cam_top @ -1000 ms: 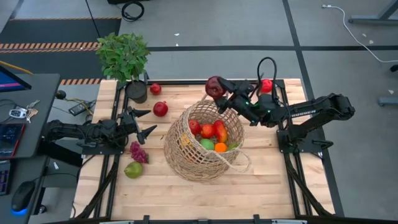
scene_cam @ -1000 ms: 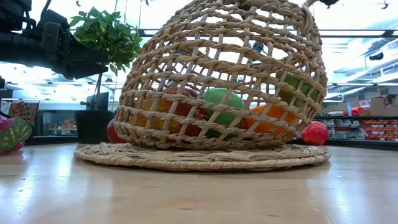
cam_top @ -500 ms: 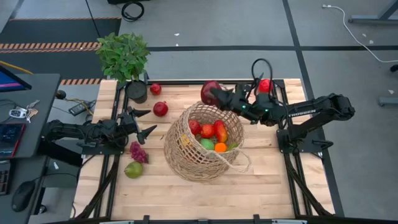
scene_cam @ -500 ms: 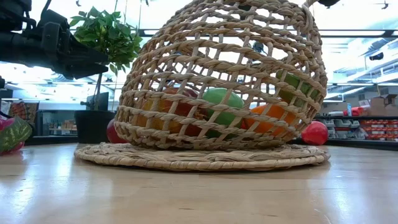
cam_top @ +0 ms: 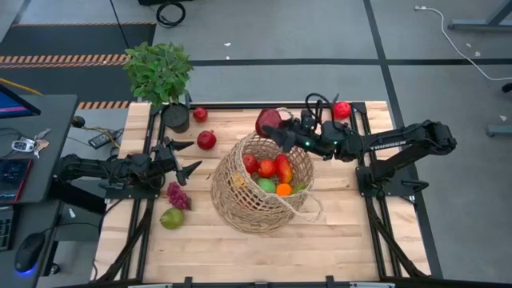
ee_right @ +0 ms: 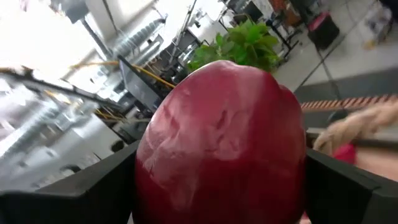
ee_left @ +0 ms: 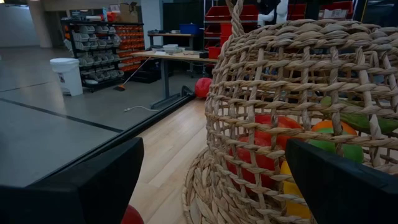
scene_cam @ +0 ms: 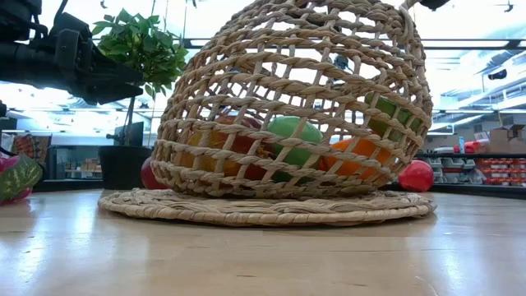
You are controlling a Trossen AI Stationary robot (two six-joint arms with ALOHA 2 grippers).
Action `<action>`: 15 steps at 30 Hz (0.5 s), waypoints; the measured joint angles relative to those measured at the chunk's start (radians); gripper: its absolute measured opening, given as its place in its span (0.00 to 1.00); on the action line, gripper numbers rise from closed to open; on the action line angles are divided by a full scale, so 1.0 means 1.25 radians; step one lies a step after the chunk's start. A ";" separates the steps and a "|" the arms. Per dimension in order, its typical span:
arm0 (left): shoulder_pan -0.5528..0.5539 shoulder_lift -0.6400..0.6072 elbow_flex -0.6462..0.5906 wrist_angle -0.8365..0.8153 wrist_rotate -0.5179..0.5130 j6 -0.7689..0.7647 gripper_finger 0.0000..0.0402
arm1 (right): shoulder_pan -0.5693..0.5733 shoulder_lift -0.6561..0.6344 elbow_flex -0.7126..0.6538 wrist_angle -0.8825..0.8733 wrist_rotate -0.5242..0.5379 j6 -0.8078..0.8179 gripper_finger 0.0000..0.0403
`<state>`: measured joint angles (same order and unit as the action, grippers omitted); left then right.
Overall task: Build produce basket
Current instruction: Put the dark red apple into the brown basket
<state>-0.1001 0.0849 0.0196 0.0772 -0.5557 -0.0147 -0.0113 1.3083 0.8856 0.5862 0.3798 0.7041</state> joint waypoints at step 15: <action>0.000 0.000 0.000 0.000 0.000 0.000 0.99 | 0.024 0.002 0.000 -0.044 -0.051 0.052 0.93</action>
<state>-0.1005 0.0849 0.0196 0.0772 -0.5556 -0.0143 0.0184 1.3113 0.8856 0.5312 0.3160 0.7688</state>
